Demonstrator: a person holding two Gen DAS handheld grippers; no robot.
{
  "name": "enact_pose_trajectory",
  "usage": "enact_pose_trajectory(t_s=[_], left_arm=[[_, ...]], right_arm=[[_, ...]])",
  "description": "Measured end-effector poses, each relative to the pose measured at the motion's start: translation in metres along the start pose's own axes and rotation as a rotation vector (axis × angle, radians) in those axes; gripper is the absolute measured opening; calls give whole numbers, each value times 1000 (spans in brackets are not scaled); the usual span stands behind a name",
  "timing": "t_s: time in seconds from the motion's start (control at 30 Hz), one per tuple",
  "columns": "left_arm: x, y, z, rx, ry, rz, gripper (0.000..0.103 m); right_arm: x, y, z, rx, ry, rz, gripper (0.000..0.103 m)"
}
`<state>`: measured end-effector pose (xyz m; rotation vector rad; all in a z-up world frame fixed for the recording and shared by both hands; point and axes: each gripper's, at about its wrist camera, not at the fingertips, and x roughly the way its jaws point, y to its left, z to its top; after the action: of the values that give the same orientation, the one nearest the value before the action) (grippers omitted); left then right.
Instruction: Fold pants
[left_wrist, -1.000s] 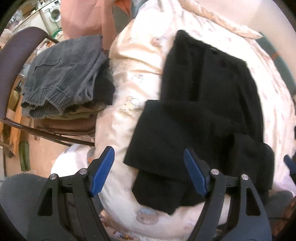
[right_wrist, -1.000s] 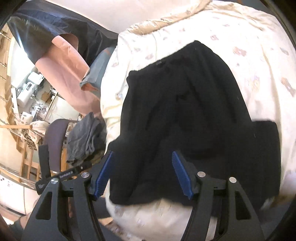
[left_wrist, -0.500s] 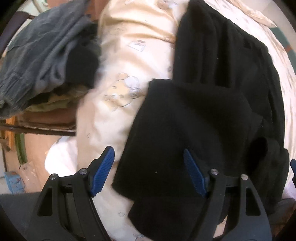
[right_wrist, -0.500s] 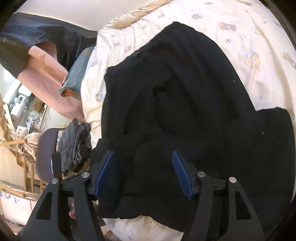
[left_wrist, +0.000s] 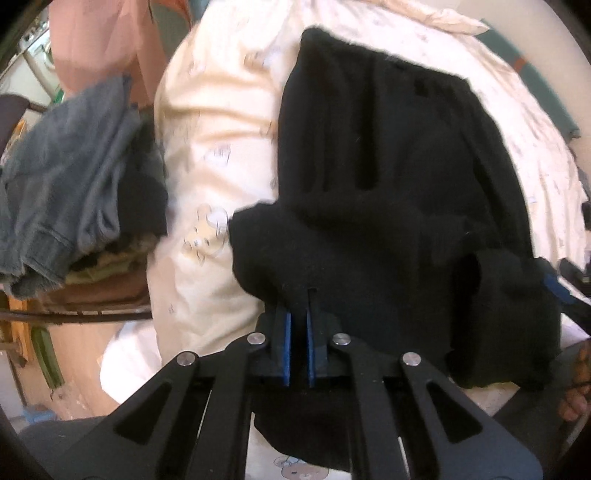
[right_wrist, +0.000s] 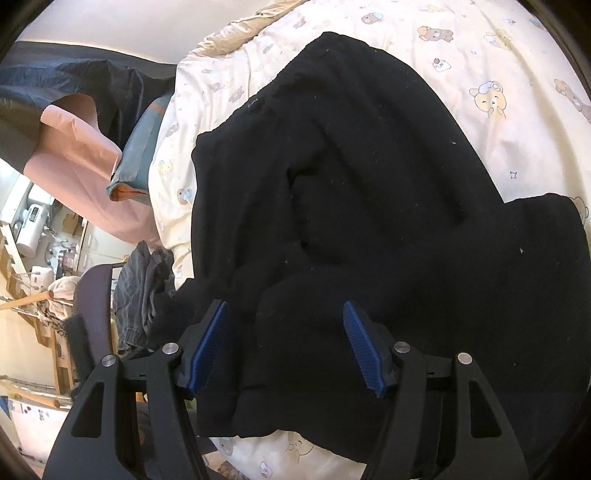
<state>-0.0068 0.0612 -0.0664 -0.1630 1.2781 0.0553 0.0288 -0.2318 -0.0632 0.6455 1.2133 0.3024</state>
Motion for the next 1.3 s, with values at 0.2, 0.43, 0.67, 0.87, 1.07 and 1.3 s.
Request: enact_pose_trajectory(t_s=[0.2, 0.43, 0.67, 0.87, 1.07, 1.3], left_arm=[[-22, 4, 18, 5, -53, -39, 4], [-24, 7, 30, -8, -68, -58, 4], [-32, 13, 34, -34, -97, -113, 4], [-31, 37, 65, -135, -162, -138, 4], [1, 64, 99, -269, -176, -199, 4], [30, 86, 108, -367, -125, -155, 4]], right_arm=[[0, -1, -1, 0, -6, -15, 67], [-1, -10, -1, 26, -5, -34, 67], [5, -7, -1, 12, 9, -31, 67], [15, 1, -8, -43, 42, -39, 67], [34, 12, -17, -78, 124, 15, 67], [78, 44, -30, -15, 269, 238, 67]])
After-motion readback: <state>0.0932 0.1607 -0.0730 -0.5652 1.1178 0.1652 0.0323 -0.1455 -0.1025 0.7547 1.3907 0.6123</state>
